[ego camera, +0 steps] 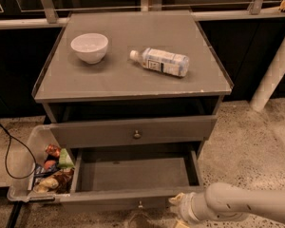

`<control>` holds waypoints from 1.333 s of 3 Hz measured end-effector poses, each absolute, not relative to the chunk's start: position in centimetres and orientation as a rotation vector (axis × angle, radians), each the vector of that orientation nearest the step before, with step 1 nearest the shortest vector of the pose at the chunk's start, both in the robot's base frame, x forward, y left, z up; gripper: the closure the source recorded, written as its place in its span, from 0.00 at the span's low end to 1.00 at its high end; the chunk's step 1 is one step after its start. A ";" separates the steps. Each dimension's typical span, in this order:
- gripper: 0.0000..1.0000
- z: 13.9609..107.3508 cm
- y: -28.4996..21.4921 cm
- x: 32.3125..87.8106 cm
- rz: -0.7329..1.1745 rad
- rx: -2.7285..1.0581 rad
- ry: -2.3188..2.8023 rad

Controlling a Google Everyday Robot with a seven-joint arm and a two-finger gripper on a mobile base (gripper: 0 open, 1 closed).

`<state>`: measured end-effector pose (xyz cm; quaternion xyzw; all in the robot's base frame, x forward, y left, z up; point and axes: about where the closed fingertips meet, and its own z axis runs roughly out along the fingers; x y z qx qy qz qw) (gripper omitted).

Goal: Close middle drawer

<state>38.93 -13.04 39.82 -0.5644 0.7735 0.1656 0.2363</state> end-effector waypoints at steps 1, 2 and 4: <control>0.17 39.8 -13.0 38.8 0.454 -1.547 2.121; 0.40 39.8 -13.1 42.4 0.432 -1.512 2.074; 0.86 40.2 -14.2 49.4 0.369 -1.461 2.004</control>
Offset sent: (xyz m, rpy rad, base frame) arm 0.1196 -0.0060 0.0037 0.0947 -0.1865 -0.0487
